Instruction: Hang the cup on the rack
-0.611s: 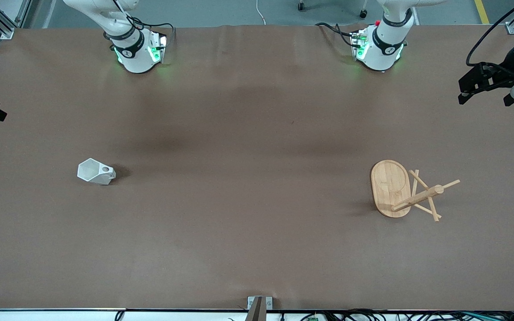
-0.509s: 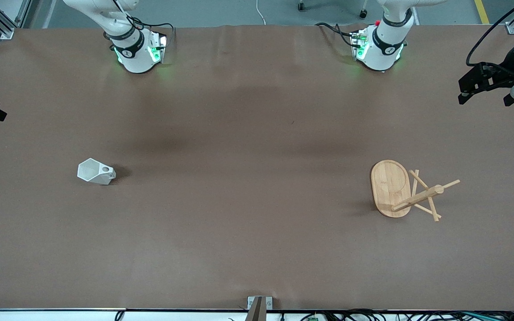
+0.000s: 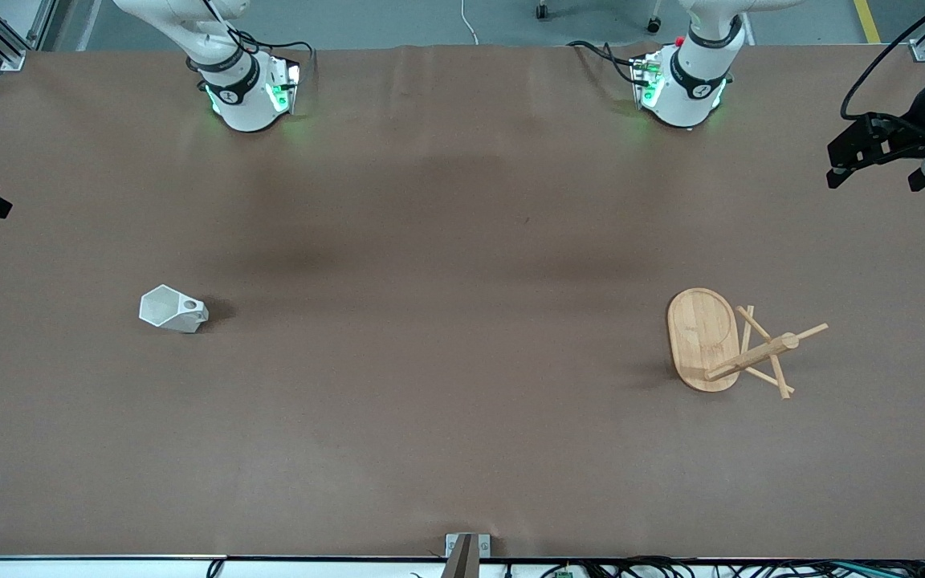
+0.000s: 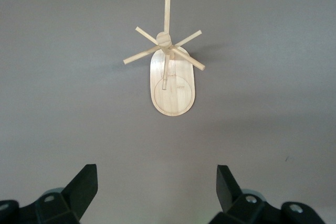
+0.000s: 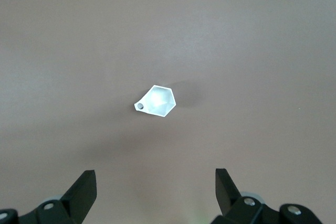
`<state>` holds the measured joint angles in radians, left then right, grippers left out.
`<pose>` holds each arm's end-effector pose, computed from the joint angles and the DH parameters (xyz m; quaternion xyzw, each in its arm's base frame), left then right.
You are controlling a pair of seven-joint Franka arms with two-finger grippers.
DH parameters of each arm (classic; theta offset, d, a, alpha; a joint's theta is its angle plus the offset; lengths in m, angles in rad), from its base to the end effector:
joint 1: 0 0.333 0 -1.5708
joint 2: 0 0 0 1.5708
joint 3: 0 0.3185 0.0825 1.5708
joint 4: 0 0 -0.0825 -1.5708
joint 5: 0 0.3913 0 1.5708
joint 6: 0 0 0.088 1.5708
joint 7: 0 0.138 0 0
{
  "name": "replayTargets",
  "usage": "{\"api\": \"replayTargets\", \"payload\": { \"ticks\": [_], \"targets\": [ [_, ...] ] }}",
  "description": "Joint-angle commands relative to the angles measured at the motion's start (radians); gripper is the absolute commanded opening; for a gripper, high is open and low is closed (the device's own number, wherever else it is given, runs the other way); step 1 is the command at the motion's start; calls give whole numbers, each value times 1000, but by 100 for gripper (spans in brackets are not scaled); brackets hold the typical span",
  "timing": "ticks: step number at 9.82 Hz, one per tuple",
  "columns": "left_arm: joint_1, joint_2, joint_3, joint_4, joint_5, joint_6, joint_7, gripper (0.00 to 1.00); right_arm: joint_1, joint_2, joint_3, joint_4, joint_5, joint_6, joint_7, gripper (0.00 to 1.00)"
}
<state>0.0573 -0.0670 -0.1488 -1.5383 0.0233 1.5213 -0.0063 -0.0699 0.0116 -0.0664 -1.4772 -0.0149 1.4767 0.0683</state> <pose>0.5350 -0.0487 0.6435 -0.9987 0.0417 -0.0254 0.0154 0.5503 -0.0774 0.6258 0.9947 -0.1028 -0.0063 0.0076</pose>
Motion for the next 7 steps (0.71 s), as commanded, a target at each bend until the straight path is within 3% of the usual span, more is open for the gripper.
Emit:
{"api": "replayTargets", "payload": {
  "ticks": [1,2,4,7],
  "targets": [
    [4,18,-3,-8,7,-12,14,100,-7,-13,3,-12,-7,-9,-5,100],
    [3,16,-3,-8,6,-12,14,100,-11,-10,-1,-24,-7,-9,-74,100],
    [4,18,-2,27,9,-45,14,100,-30,-10,-6,-162,-7,124,-99,100],
    [3,25,-2,29,7,-47,14,100,-30,-10,-9,-456,-7,452,-100,100]
  ]
}}
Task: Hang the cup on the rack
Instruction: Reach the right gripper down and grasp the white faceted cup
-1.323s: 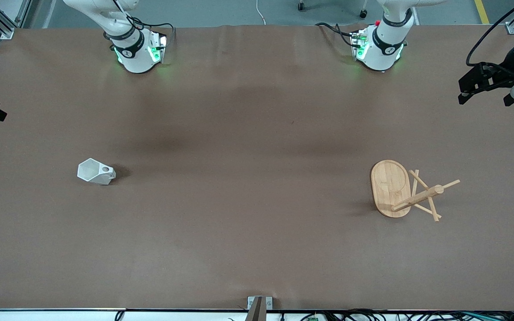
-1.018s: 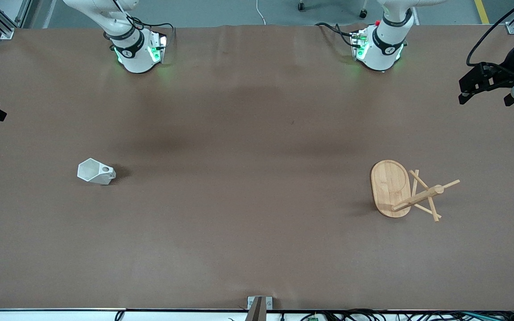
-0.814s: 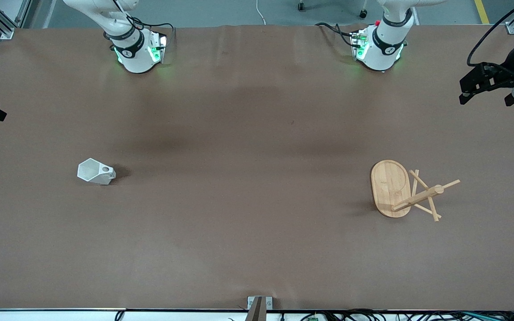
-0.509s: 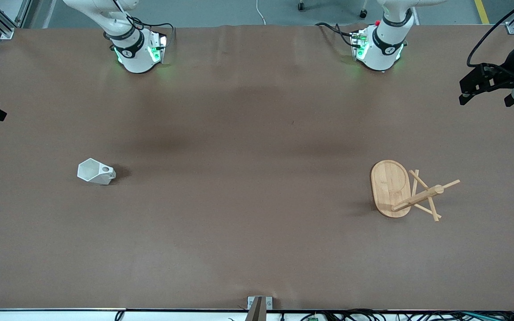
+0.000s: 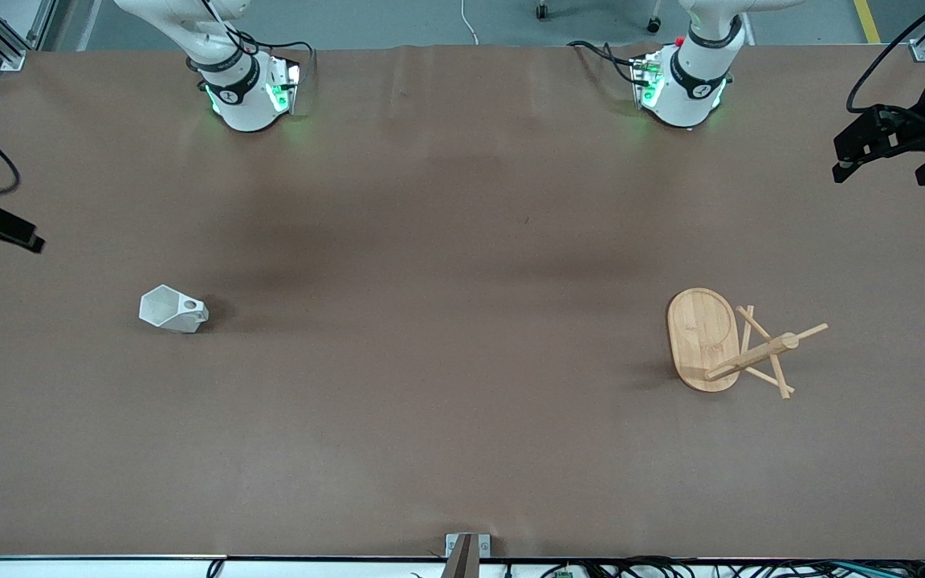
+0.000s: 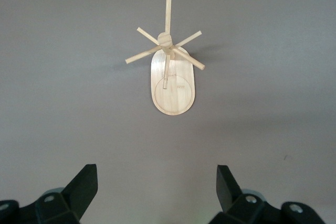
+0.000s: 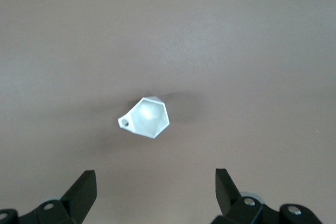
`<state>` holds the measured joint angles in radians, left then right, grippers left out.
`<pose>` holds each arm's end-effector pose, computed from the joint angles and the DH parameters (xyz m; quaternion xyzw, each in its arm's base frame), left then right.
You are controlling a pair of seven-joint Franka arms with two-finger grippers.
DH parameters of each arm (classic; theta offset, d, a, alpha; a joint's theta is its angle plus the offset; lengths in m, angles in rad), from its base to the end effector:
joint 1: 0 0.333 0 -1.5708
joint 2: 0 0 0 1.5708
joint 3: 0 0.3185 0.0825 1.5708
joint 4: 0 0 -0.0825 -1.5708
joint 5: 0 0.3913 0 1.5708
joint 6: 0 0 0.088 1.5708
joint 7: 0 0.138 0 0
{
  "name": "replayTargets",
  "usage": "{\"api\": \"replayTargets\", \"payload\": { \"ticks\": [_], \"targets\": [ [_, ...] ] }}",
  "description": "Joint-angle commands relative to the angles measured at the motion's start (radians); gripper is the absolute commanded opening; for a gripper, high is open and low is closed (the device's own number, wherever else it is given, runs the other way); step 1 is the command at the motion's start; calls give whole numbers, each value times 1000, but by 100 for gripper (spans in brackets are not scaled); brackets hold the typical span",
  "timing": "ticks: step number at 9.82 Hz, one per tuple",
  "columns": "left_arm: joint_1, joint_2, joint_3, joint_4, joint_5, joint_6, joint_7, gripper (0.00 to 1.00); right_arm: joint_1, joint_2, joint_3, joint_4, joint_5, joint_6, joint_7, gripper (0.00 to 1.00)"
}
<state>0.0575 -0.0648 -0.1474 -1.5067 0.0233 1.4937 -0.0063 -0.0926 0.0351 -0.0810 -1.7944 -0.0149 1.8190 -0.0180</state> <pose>0.5323 -0.0475 0.6547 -0.9987 0.0405 -0.0263 0.0151 0.5706 -0.1013 0.4892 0.9971 -0.0758 -0.0060 0.0081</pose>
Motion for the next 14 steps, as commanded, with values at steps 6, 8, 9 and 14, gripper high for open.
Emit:
{"api": "replayTargets", "payload": {
  "ticks": [6,8,9,14],
  "targets": [
    [-8,30,-6,-4,7,-20,12,100,-21,187,3,-347,-7,605,-74,100],
    [-11,34,-6,-6,7,-20,15,100,-18,229,6,-372,-7,658,-77,100],
    [-10,33,-6,-6,7,-20,16,100,-21,236,6,-381,-7,663,-106,100],
    [-7,33,-6,-4,6,-20,17,100,-36,288,7,-379,38,680,-151,100]
  ]
}}
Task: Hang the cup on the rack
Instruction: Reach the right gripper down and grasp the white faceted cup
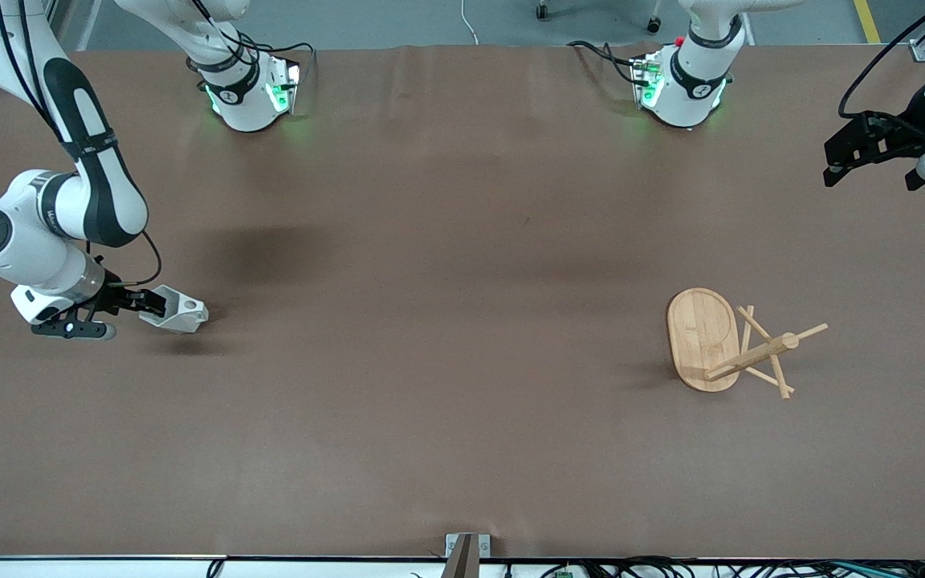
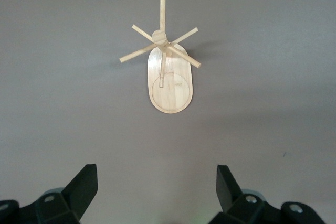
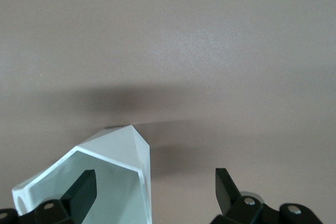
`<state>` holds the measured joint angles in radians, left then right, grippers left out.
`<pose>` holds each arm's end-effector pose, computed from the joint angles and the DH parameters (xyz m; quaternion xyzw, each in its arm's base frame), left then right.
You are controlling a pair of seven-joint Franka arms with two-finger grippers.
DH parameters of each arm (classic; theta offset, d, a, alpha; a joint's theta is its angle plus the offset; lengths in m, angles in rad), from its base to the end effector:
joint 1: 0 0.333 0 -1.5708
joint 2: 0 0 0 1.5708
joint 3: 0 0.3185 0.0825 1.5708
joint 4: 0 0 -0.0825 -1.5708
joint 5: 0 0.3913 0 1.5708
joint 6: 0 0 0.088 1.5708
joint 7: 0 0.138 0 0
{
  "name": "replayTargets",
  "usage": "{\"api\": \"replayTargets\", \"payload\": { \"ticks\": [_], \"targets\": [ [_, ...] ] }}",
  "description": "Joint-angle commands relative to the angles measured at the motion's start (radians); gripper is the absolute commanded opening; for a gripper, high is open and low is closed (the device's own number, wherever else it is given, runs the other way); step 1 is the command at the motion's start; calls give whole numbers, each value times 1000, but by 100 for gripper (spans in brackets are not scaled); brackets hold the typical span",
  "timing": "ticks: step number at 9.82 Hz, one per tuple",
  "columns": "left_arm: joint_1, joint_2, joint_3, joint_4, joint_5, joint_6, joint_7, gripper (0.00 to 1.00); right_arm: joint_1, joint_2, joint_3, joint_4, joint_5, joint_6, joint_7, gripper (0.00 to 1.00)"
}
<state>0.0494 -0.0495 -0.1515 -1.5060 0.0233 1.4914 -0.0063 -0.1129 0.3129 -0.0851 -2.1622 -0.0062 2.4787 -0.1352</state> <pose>0.5362 -0.0538 0.6467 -0.9986 0.0467 -0.0180 0.0144 0.5606 -0.1133 0.2171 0.9995 -0.0269 -0.0002 0.0152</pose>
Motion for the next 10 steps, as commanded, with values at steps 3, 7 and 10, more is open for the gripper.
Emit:
{"api": "replayTargets", "payload": {
  "ticks": [3,7,10],
  "targets": [
    [3,14,-2,-5,7,-17,19,100,-16,28,8,-8,144,19,-158,98],
    [0,16,-2,-5,6,-17,19,100,-14,29,7,-10,144,19,-159,81],
    [-3,17,-3,-5,6,-17,17,100,-14,28,7,-11,144,19,-159,2]
  ]
}}
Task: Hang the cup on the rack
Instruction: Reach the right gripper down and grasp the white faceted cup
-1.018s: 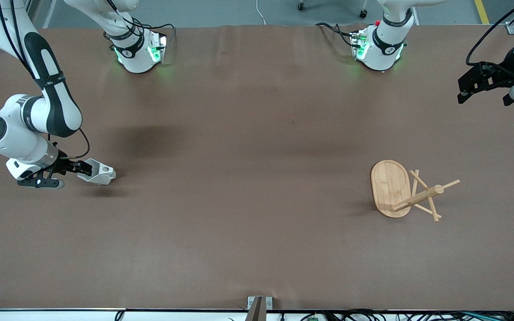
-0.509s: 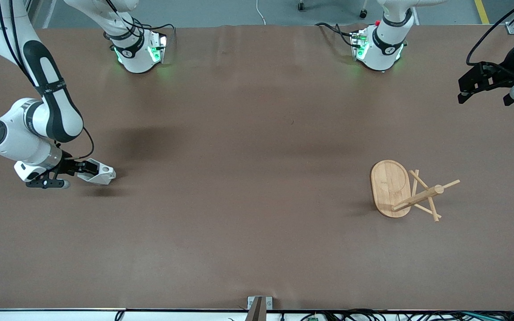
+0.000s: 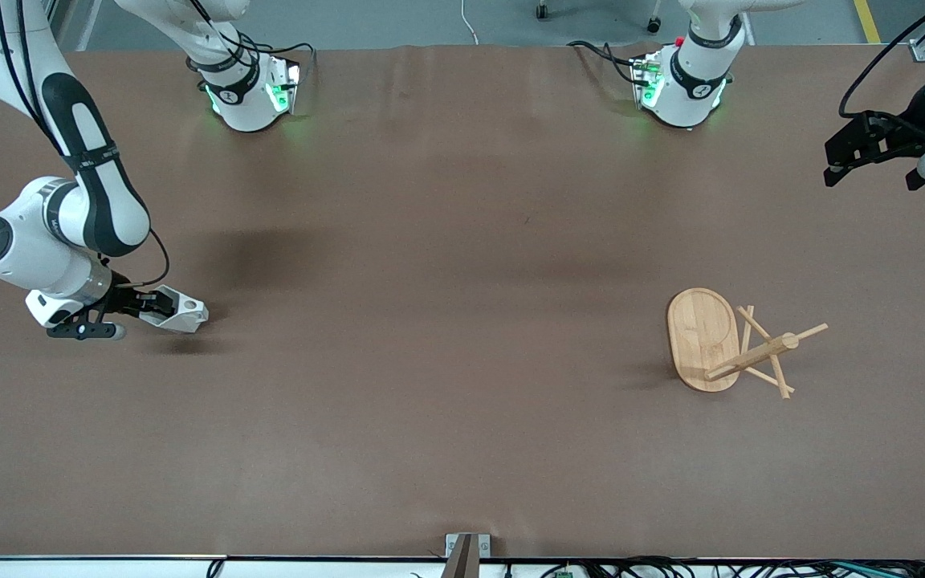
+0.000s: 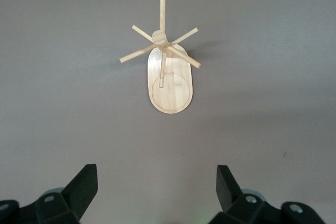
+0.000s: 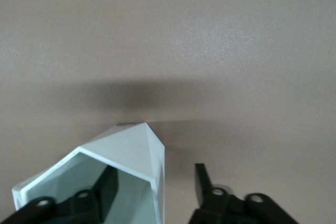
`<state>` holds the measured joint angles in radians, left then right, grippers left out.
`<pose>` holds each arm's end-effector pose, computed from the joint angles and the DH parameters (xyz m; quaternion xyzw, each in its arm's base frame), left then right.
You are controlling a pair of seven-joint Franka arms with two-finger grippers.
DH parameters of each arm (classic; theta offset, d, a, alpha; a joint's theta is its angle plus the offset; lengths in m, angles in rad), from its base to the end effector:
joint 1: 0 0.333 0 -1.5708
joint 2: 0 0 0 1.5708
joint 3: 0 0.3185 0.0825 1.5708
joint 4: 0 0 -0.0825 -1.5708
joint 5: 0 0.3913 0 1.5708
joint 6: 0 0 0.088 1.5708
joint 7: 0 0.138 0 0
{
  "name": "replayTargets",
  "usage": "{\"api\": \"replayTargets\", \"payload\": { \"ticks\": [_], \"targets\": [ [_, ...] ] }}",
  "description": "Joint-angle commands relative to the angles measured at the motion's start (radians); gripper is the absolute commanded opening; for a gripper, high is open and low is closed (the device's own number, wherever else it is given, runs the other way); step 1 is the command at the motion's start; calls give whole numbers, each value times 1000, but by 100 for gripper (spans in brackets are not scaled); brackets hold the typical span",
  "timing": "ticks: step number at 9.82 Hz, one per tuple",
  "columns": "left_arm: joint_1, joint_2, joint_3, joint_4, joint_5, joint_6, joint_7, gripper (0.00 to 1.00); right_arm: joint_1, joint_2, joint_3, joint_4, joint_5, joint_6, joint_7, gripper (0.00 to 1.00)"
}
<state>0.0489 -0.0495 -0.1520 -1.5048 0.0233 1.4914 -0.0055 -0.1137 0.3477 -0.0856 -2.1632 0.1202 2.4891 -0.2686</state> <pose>0.5362 -0.0544 0.6473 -0.9986 0.0476 -0.0186 0.0144 0.5575 -0.1120 0.1978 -0.9997 0.0111 0.0044 0.0231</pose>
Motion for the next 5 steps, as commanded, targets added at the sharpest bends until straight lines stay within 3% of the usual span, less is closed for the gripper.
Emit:
{"api": "replayTargets", "payload": {
  "ticks": [1,5],
  "targets": [
    [-4,19,-3,-6,6,-17,15,100,-15,-7,9,-7,21,7,-20,1],
    [-1,17,-9,-8,4,-19,18,100,-8,-13,9,6,24,-30,-21,1]
  ]
}}
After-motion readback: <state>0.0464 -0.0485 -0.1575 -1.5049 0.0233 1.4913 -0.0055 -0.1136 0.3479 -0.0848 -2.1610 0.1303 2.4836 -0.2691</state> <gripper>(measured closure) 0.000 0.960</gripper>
